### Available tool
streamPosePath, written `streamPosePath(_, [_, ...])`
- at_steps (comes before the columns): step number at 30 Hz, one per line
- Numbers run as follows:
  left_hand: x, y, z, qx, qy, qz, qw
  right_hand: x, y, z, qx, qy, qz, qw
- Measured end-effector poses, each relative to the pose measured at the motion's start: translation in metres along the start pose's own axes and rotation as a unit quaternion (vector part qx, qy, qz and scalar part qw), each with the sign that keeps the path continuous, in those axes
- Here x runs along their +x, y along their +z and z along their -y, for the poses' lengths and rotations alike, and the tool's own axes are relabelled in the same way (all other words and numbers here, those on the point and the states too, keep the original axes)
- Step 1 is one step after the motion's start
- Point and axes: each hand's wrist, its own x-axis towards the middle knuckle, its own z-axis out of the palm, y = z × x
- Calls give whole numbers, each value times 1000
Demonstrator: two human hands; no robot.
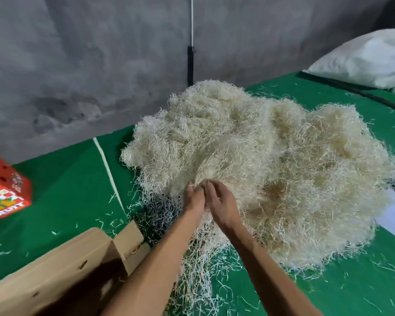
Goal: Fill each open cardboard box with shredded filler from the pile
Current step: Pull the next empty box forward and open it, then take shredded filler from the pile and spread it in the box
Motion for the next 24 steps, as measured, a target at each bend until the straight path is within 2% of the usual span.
streamPosePath(5, [-48, -64, -46, 4, 103, -34, 994, -33, 10, 53, -23, -59, -44, 997])
streamPosePath(10, [-95, -136, -83, -86, 106, -101, 985, -70, 26, 92, -30, -59, -43, 997])
streamPosePath(12, [-119, -164, -93, -108, 98, -96, 985, -81, 39, 105, -4, -29, -48, 998])
streamPosePath(15, [-155, -204, -98, -104, 113, -71, 986, -93, 64, 124, 95, 48, -60, 993])
streamPosePath(20, [-200, -263, -93, -140, 122, -79, 980, -100, 106, 138, 205, 227, -16, 952])
streamPosePath(24, [-218, -308, -81, -197, 142, -77, 967, -124, 142, 158, 206, 257, 41, 943])
